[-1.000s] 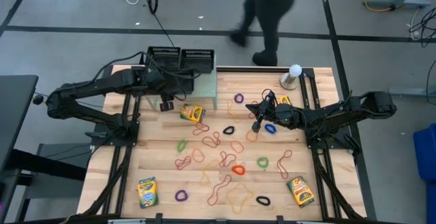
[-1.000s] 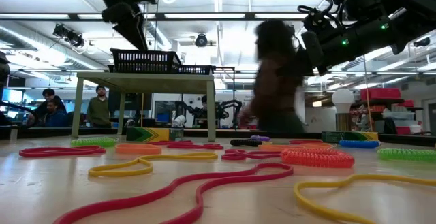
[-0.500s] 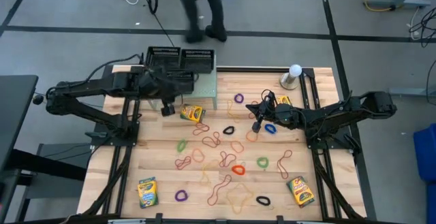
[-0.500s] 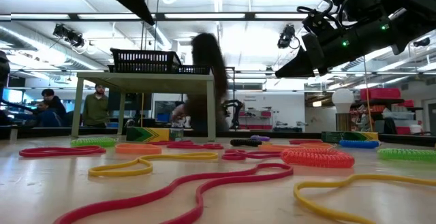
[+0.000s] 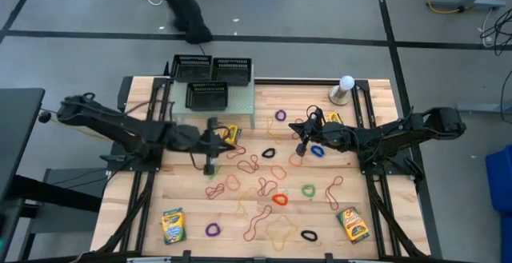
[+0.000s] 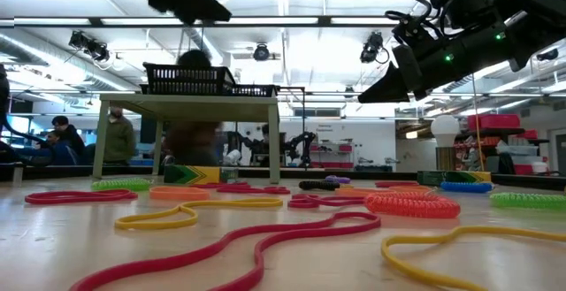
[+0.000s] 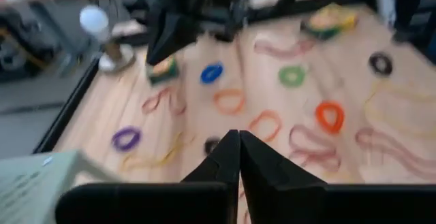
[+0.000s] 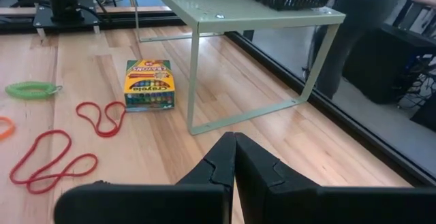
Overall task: Pick & Place Office Desk Supplies
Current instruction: Put the red rubber band into the right black bin
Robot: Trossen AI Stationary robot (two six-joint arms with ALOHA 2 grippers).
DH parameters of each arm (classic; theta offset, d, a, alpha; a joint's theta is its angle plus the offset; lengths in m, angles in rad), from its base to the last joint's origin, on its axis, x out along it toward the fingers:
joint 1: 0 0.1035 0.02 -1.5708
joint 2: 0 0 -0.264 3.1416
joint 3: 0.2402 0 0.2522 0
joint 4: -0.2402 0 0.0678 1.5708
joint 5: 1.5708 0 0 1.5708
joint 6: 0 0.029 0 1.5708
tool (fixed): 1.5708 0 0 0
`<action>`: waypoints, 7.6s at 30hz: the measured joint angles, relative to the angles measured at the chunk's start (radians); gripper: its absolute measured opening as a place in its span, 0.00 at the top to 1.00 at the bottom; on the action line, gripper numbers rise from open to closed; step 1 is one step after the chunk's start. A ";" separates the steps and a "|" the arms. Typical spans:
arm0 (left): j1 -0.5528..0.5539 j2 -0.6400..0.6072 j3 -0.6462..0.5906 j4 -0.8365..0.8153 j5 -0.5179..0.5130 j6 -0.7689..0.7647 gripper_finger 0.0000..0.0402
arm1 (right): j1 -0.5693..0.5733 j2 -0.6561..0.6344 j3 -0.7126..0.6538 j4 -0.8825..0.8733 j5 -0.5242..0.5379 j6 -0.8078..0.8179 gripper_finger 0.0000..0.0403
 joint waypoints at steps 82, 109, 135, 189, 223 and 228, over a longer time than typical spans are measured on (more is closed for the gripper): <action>-0.055 0.562 0.063 0.145 -0.104 -0.424 0.68 | -0.001 0.000 0.000 -0.003 0.027 -0.009 0.96; -0.020 0.794 0.347 -0.045 -0.092 -0.329 0.52 | -0.001 0.000 0.000 -0.005 0.027 -0.009 0.96; 0.025 0.841 0.340 -0.082 -0.085 -0.339 0.54 | -0.001 0.000 0.000 -0.018 0.027 -0.009 0.96; -0.099 0.163 0.343 -0.387 -0.392 -0.278 0.98 | -0.001 0.000 0.000 -0.024 0.027 -0.009 0.96; 0.268 0.021 0.345 -0.384 -0.617 -0.209 0.98 | -0.001 0.000 0.000 -0.025 0.027 -0.009 0.96; 0.313 0.021 0.345 -0.412 -0.625 -0.208 0.98 | -0.001 0.000 0.000 -0.025 0.027 -0.009 0.96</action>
